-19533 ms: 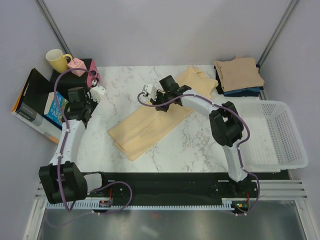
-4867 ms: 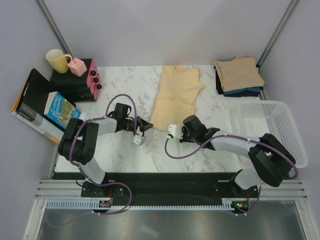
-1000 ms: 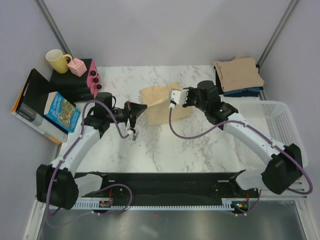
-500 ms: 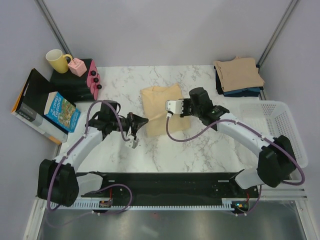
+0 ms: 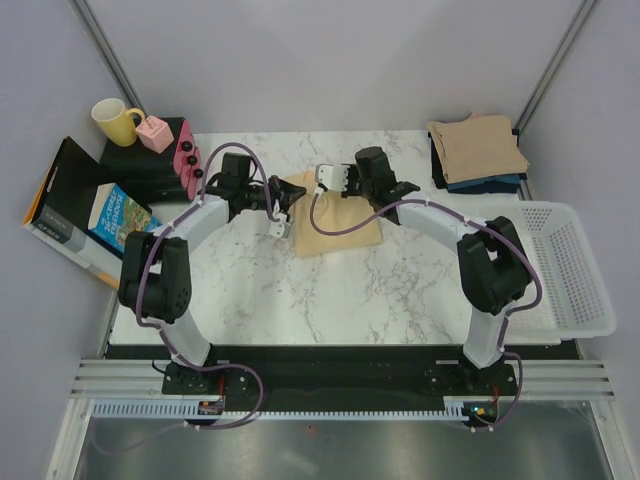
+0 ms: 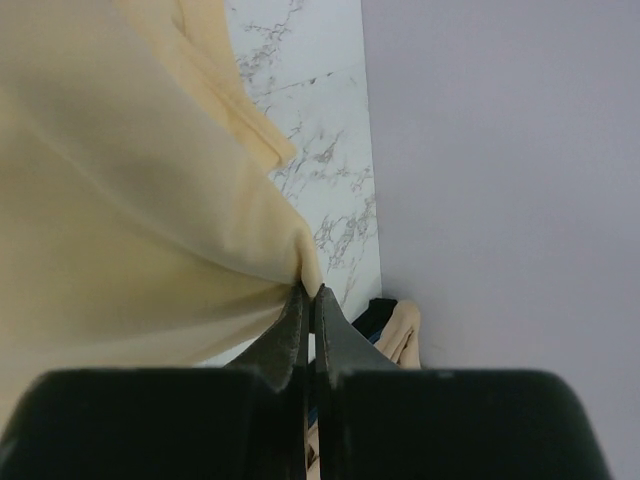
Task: Fold and stack the t-shirts
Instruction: Fold the tshirt
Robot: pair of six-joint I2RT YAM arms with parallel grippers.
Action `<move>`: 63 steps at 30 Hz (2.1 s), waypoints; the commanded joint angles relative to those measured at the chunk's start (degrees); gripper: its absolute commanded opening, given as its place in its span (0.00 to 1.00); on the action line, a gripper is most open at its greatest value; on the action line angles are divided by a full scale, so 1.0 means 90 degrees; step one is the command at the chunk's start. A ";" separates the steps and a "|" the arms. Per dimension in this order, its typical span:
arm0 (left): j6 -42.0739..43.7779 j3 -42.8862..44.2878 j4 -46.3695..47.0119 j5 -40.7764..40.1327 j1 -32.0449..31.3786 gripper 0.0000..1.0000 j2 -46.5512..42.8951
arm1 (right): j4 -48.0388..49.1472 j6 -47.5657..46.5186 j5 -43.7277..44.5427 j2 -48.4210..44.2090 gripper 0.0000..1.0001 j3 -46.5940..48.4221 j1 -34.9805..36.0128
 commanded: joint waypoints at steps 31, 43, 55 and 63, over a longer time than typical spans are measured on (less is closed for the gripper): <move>0.0245 0.1105 0.1834 -0.0849 0.0526 0.02 0.2446 | 0.1952 -0.0013 0.0574 0.3604 0.08 0.3101 -0.0359; -0.0837 0.0695 0.4965 -0.2537 0.0526 0.56 0.3032 | 0.2265 0.0426 0.1091 0.3353 0.94 0.2799 -0.0407; -0.1638 -0.0085 0.5828 -0.2716 0.0516 0.99 0.1969 | 0.1895 0.0905 0.1327 0.2016 0.93 0.1988 -0.0778; -0.1280 -0.2077 0.4699 -0.2002 -0.0001 0.99 -0.0315 | 0.0449 -0.0460 0.0097 0.0260 0.92 0.0165 -0.1178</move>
